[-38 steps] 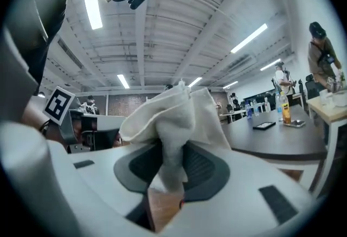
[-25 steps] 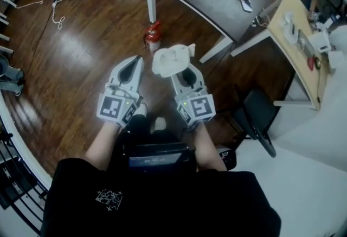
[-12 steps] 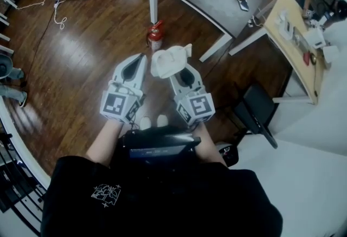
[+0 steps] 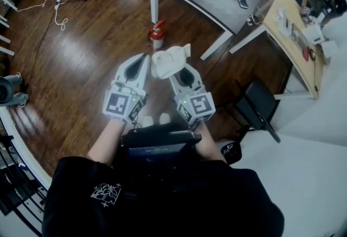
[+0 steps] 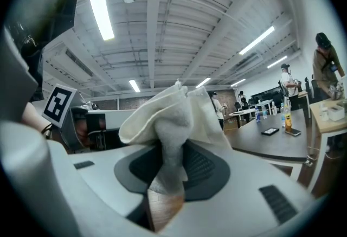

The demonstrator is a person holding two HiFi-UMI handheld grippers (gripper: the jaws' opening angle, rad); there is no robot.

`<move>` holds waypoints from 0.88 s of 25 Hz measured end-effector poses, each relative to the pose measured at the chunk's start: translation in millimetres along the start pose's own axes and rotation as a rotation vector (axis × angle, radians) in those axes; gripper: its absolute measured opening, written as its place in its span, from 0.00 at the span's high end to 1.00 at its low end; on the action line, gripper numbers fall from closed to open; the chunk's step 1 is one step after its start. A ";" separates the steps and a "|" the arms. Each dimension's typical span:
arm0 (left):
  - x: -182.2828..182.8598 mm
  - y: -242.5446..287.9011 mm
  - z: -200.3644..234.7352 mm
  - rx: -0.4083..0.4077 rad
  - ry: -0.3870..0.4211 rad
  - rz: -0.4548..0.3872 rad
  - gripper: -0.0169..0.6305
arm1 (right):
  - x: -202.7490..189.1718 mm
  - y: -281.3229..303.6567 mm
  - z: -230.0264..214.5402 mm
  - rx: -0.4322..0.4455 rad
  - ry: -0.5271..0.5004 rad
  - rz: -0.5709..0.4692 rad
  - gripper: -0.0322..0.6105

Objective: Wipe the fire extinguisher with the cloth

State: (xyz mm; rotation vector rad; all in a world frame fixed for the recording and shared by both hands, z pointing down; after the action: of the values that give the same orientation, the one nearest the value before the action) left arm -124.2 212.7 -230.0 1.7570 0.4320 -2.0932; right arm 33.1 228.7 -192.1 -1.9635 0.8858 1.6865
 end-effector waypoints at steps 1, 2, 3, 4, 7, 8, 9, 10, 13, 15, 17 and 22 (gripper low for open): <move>1.0 -0.2 -0.5 -0.001 0.002 -0.005 0.97 | 0.3 0.1 0.7 -0.004 0.001 0.001 0.76; 1.5 -1.0 -1.4 -0.003 0.000 -0.004 0.97 | 0.6 -0.2 1.7 -0.009 0.007 -0.001 0.76; 1.8 -2.3 -2.4 -0.005 -0.003 0.002 0.97 | 0.9 -0.8 2.8 -0.013 0.014 -0.006 0.76; 2.4 -3.7 -3.4 -0.006 -0.005 0.007 0.97 | 1.0 -1.7 3.8 -0.014 0.015 -0.010 0.76; 4.5 -6.6 -4.4 -0.004 -0.001 0.007 0.97 | 2.7 -4.5 6.7 -0.013 0.016 -0.010 0.76; 4.9 -7.1 -4.2 -0.001 0.000 0.007 0.97 | 3.2 -5.1 7.0 -0.013 0.016 -0.009 0.76; 5.4 -7.7 -4.1 0.001 0.000 0.006 0.97 | 3.7 -5.4 7.1 -0.010 0.008 -0.007 0.76; 6.1 -8.5 -4.3 0.001 0.000 0.005 0.97 | 4.3 -5.7 7.6 -0.005 0.000 -0.006 0.76; 7.0 -11.5 -6.4 0.001 0.004 0.003 0.97 | 4.1 -8.2 9.9 -0.002 -0.005 0.001 0.76; 8.3 -12.6 -8.4 0.004 0.011 -0.008 0.97 | 3.4 -10.5 11.1 -0.001 -0.006 0.002 0.76; 8.2 -14.1 -11.2 0.005 0.014 -0.002 0.97 | 3.2 -12.4 11.5 0.001 -0.010 -0.002 0.76; 8.0 -18.5 -14.4 0.005 0.016 -0.010 0.97 | 2.0 -16.3 15.6 0.010 -0.012 -0.005 0.76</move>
State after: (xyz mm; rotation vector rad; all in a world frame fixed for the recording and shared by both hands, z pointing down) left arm -121.6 235.0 -240.5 1.7792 0.4412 -2.0906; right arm 33.2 250.4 -198.6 -1.9450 0.8823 1.6864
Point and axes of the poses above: the fingertips, and each gripper's own axes: y forward along the fingers, z to its left, x out of its top, the point moved 7 cm from there along -y, backward along the fingers, and after that the axes turned 7 degrees about x, right-handed, at the moved point
